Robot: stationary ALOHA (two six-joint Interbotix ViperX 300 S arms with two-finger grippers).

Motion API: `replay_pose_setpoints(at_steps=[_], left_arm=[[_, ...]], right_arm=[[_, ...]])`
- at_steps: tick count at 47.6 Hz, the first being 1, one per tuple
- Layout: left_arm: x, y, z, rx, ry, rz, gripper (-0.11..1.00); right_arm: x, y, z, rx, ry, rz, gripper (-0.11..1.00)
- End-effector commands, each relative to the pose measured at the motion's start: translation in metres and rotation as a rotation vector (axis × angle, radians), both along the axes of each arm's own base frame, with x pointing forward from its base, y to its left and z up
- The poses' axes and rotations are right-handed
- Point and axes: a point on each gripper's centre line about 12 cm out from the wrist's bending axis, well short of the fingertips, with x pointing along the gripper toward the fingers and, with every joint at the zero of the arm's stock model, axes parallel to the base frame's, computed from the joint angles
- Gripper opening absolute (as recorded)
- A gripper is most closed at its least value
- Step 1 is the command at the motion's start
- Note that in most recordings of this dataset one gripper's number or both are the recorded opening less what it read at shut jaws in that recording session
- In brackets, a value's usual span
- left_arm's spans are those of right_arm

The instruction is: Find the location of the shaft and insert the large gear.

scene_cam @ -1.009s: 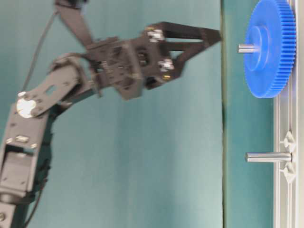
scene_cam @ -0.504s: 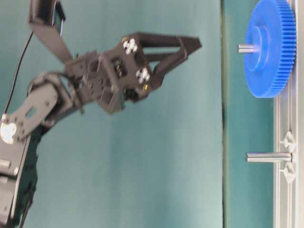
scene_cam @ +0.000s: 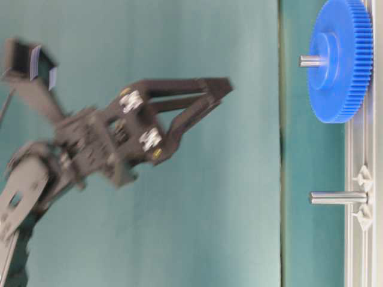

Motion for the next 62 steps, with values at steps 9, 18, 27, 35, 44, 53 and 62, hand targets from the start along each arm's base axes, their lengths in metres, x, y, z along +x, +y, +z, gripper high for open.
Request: replay_pose_setpoints(at_steps=[9, 18, 27, 35, 44, 53, 62], left_arm=[[-0.025, -0.005, 0.027, -0.006, -0.062, 0.004, 0.84], [-0.038, -0.006, 0.029, -0.006, -0.081, 0.005, 0.84], [-0.047, -0.006, 0.029, -0.005, -0.121, 0.005, 0.84], [-0.053, -0.007, 0.030, -0.004, -0.136, 0.003, 0.84], [-0.060, -0.007, 0.030, -0.006, -0.138, 0.006, 0.83], [-0.069, -0.009, 0.030, -0.005, -0.159, 0.004, 0.83], [-0.077, -0.010, 0.029, -0.004, -0.208, 0.001, 0.83]], right_arm=[[0.002, -0.001, 0.005, 0.007, -0.013, -0.006, 0.04], [0.002, -0.001, 0.006, 0.016, -0.016, -0.011, 0.04], [0.002, -0.001, 0.006, 0.016, -0.016, -0.011, 0.04], [0.002, -0.001, 0.006, 0.016, -0.016, -0.011, 0.04], [0.002, -0.001, 0.006, 0.016, -0.017, -0.011, 0.04], [0.002, -0.001, 0.006, 0.016, -0.016, -0.011, 0.04], [0.002, -0.001, 0.006, 0.016, -0.016, -0.011, 0.04]])
